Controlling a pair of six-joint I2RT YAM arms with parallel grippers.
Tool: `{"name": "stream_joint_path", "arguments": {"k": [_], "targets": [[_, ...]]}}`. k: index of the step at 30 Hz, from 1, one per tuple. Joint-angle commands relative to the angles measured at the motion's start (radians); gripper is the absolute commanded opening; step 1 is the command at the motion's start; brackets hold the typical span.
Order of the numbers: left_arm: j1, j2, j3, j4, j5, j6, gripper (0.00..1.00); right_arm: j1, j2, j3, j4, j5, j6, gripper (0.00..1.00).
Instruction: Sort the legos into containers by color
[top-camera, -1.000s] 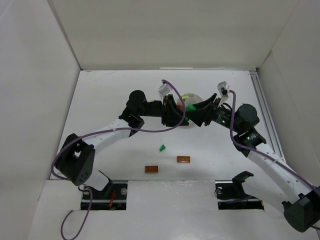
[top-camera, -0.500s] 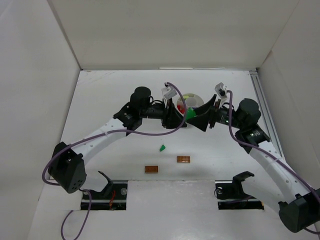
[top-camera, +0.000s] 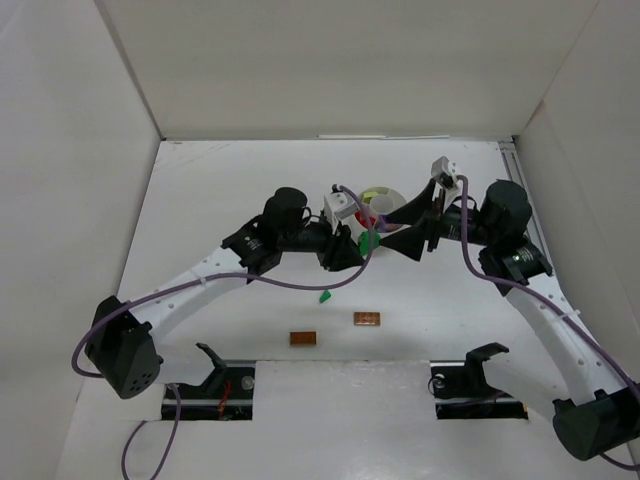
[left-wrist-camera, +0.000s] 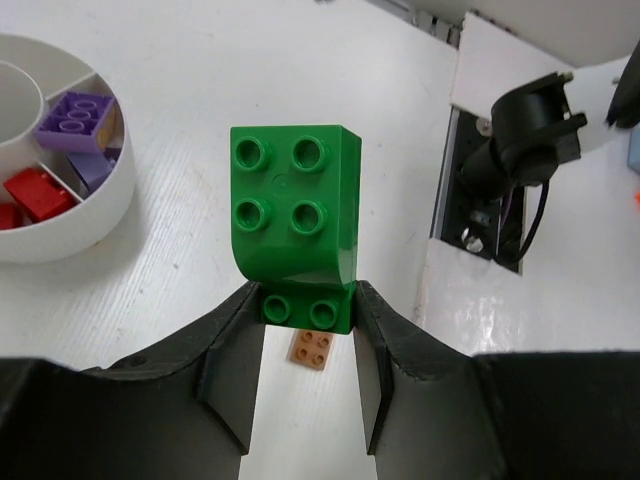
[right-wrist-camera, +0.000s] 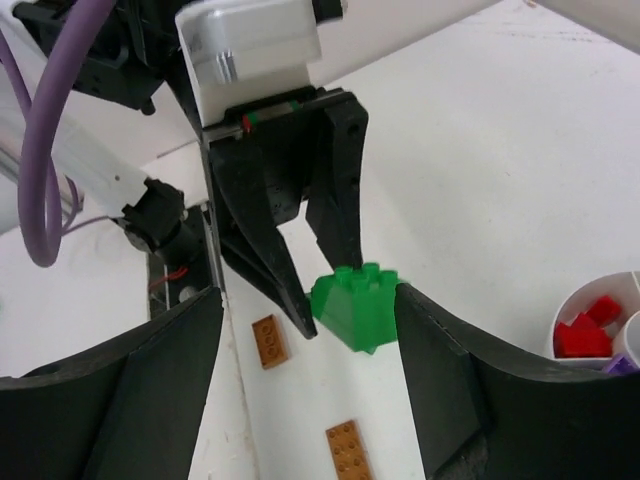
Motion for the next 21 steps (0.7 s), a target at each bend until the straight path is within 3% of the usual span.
{"name": "stream_joint_path", "arguments": {"k": [1,5,8,21], "targets": [[-0.030,-0.062,-0.019,-0.009,-0.034,0.065,0.00,-0.012,0.043,0.101,-0.117,-0.063,-0.167,0.75],[-0.050,-0.096,-0.029,-0.009,-0.045,0.097,0.00,-0.003,0.092,0.197,-0.361,-0.026,-0.392,0.75],[-0.070,-0.108,-0.038,-0.009,-0.045,0.125,0.00,0.023,0.120,0.221,-0.444,-0.012,-0.492,0.75],[-0.089,-0.090,-0.027,-0.037,-0.077,0.143,0.00,0.081,0.190,0.221,-0.451,-0.135,-0.540,0.75]]}}
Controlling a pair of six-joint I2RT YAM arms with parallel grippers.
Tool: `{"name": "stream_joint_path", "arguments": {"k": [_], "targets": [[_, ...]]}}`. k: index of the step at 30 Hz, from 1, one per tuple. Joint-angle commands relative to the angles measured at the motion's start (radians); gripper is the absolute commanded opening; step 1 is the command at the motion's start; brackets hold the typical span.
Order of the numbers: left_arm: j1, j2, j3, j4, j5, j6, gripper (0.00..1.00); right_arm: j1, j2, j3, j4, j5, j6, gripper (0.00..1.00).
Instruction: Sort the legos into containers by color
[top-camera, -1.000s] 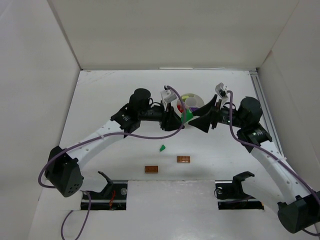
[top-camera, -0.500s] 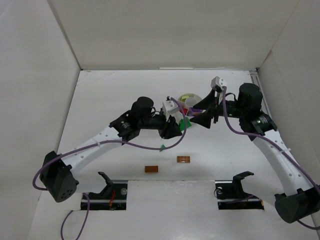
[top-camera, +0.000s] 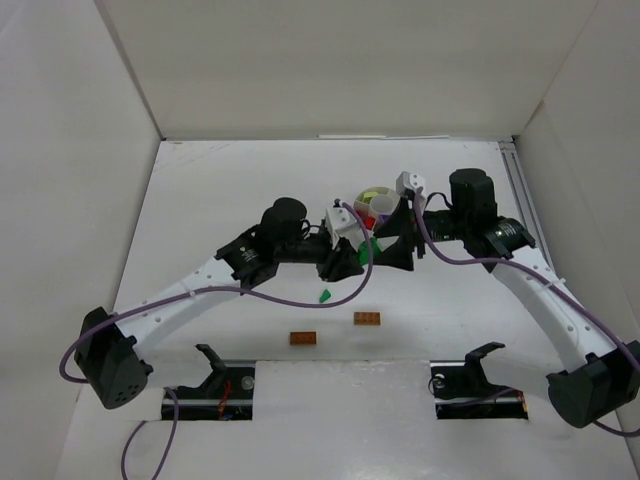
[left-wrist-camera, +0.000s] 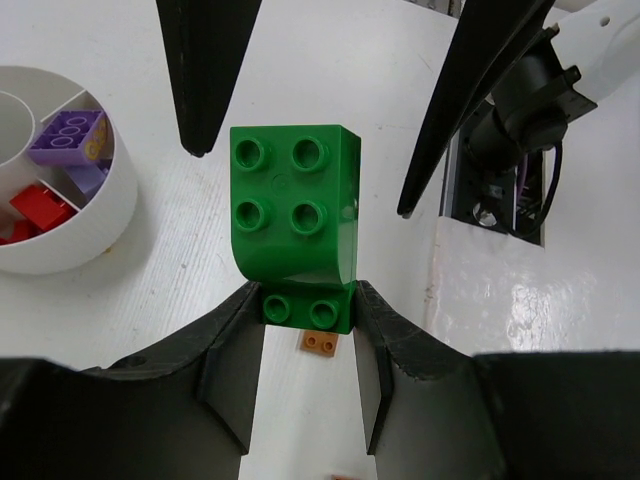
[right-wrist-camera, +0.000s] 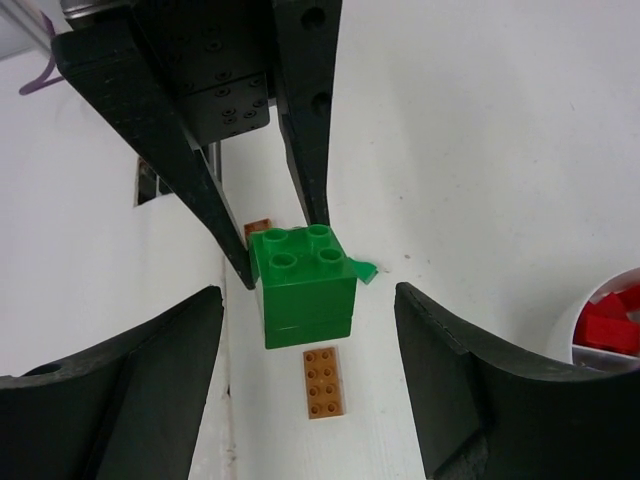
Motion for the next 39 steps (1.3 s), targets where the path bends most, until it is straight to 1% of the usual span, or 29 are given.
{"name": "stream_joint_path", "arguments": {"k": [1,8,11,19,24,28,29,31,32,33,34,36,38,39], "targets": [[-0.013,0.010,0.014,0.007,-0.007,0.021,0.00,0.008,-0.004,0.042,0.000,-0.068,-0.043,0.75],[-0.032,0.020,0.034,0.007,-0.026,0.041,0.00,0.008,0.014,0.060,0.000,-0.068,-0.043,0.73],[-0.032,0.020,0.034,-0.002,-0.026,0.041,0.00,0.008,0.014,0.060,0.000,-0.059,-0.043,0.70],[-0.041,0.020,0.043,-0.003,-0.026,0.050,0.00,0.017,0.034,0.060,-0.009,-0.037,-0.043,0.70],[-0.041,0.020,0.053,-0.003,-0.026,0.050,0.00,0.017,0.043,0.070,-0.029,0.015,-0.043,0.70],[-0.041,0.020,0.053,-0.003,-0.026,0.059,0.00,0.017,0.043,0.070,-0.029,0.015,-0.043,0.69],[-0.041,0.020,0.053,-0.003,-0.026,0.059,0.00,0.017,0.043,0.070,-0.029,0.015,-0.043,0.61],[-0.041,0.020,0.053,-0.003,-0.026,0.059,0.00,0.017,0.043,0.070,-0.029,0.015,-0.043,0.54],[-0.041,0.020,0.053,-0.003,-0.026,0.059,0.00,0.017,0.043,0.070,-0.018,0.006,-0.043,0.47],[-0.041,0.020,0.053,-0.003,-0.026,0.059,0.00,0.017,0.043,0.070,-0.018,0.006,-0.043,0.34],[-0.041,0.033,0.062,-0.003,-0.026,0.059,0.00,0.017,0.043,0.070,-0.006,-0.007,-0.043,0.26],[-0.050,0.043,0.062,-0.003,-0.026,0.059,0.00,0.017,0.043,0.070,0.006,-0.025,-0.043,0.13],[-0.050,0.053,0.062,-0.003,-0.026,0.059,0.00,0.017,0.033,0.070,0.028,-0.005,-0.031,0.02],[-0.050,0.053,0.062,-0.003,-0.026,0.059,0.00,0.017,0.022,0.060,0.074,0.010,0.012,0.00]]}}
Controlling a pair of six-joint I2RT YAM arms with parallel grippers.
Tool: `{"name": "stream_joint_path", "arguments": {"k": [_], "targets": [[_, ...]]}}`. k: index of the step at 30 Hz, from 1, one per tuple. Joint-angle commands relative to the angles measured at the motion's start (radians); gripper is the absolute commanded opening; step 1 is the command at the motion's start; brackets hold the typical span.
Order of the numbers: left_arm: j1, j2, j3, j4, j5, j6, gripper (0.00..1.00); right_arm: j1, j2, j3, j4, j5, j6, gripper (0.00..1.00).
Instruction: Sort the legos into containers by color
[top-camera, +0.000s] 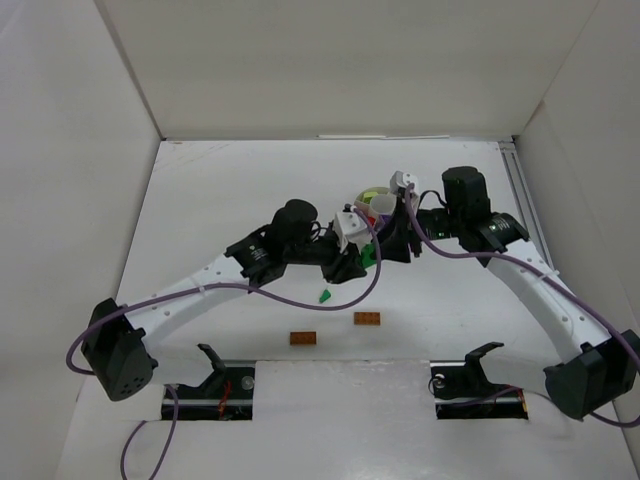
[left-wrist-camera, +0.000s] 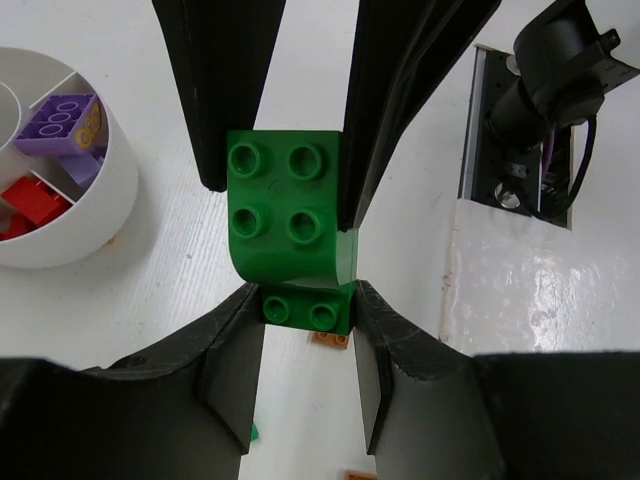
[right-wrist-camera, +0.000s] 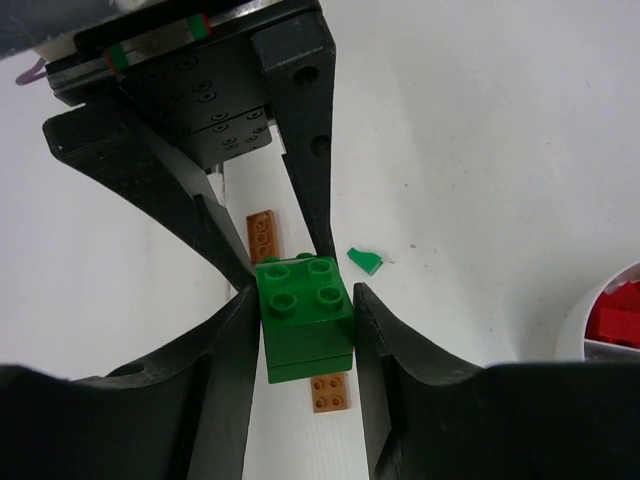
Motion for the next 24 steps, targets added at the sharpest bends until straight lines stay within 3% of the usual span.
{"name": "stream_joint_path", "arguments": {"k": [1,3,8,10,15,20,24], "targets": [[-0.012,0.015,0.045,0.028,0.022,0.010,0.00,0.004,-0.037,0.037,0.137,0.027,0.053,0.00],[-0.012,0.026,0.045,0.028,0.042,0.010,0.00,0.004,-0.037,0.026,0.158,0.068,0.073,0.00],[-0.023,0.047,0.036,0.049,0.042,-0.012,0.00,-0.040,-0.065,-0.043,0.382,0.176,0.362,0.00],[-0.023,0.047,0.027,0.059,0.042,-0.022,0.00,-0.040,-0.080,-0.066,0.421,0.240,0.404,0.00],[-0.023,0.037,0.018,0.077,0.033,-0.033,0.00,-0.066,-0.119,-0.066,0.421,0.371,0.441,0.00],[-0.023,0.017,0.041,0.088,-0.241,-0.151,0.00,-0.138,-0.131,-0.077,0.361,0.611,0.492,0.00],[0.116,0.047,0.107,0.033,-0.213,-0.278,0.00,-0.161,-0.068,-0.020,0.202,0.814,0.492,0.00]]}}
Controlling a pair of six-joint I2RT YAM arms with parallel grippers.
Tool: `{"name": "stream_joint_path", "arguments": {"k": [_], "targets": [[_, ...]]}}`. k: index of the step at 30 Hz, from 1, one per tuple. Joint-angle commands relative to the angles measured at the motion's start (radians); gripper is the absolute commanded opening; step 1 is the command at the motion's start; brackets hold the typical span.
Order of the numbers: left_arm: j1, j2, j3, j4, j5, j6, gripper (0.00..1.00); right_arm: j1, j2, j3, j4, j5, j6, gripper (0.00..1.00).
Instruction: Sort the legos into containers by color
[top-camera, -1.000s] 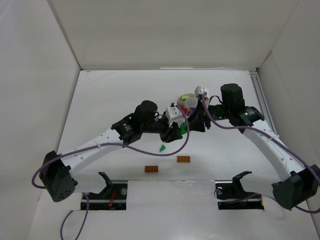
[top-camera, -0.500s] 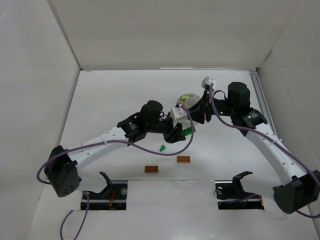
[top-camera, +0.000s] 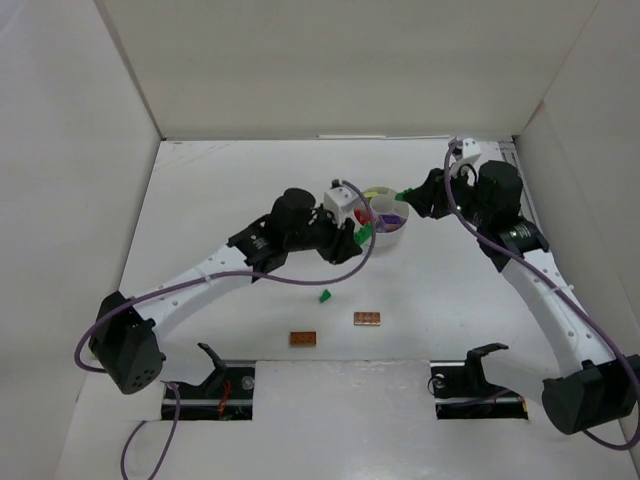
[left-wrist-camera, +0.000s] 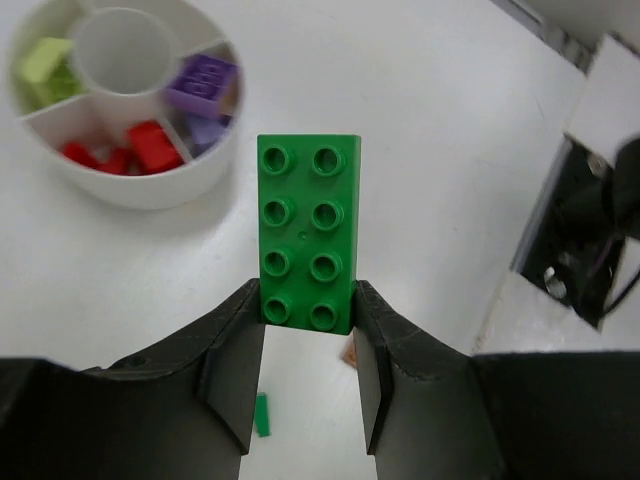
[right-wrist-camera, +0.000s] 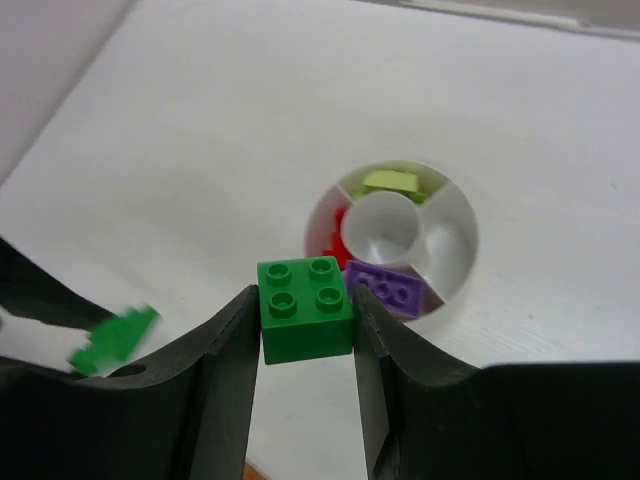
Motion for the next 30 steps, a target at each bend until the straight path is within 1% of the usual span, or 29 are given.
{"name": "stream_joint_path", "arguments": {"k": [1,2,4,7,8,10,13,18,22,30], "targets": [[0.114,0.008,0.091,0.012,-0.054,-0.136,0.00,-0.009,0.068,0.068,-0.132,0.250,0.033,0.00],[0.157,0.018,0.102,0.000,-0.041,-0.152,0.00,-0.009,0.084,0.069,-0.132,0.270,0.033,0.00],[0.191,0.032,0.125,0.000,-0.041,-0.179,0.00,-0.009,0.116,0.104,-0.142,0.314,0.033,0.00],[0.245,0.056,0.159,0.000,-0.011,-0.198,0.00,-0.009,0.202,0.174,-0.211,0.411,0.033,0.00],[0.258,0.065,0.179,0.000,-0.002,-0.198,0.00,-0.009,0.253,0.191,-0.241,0.427,0.033,0.00],[0.295,0.081,0.214,-0.011,0.031,-0.209,0.00,-0.009,0.304,0.240,-0.263,0.437,0.033,0.00],[0.332,0.119,0.256,-0.023,0.041,-0.209,0.00,-0.009,0.393,0.279,-0.263,0.437,0.022,0.00],[0.343,0.174,0.335,-0.069,0.054,-0.186,0.00,-0.009,0.498,0.345,-0.284,0.471,0.022,0.00],[0.352,0.194,0.346,-0.069,0.066,-0.176,0.00,-0.009,0.579,0.386,-0.295,0.482,0.022,0.00],[0.361,0.236,0.380,-0.069,0.097,-0.166,0.00,0.011,0.633,0.417,-0.286,0.471,0.022,0.00]]}}
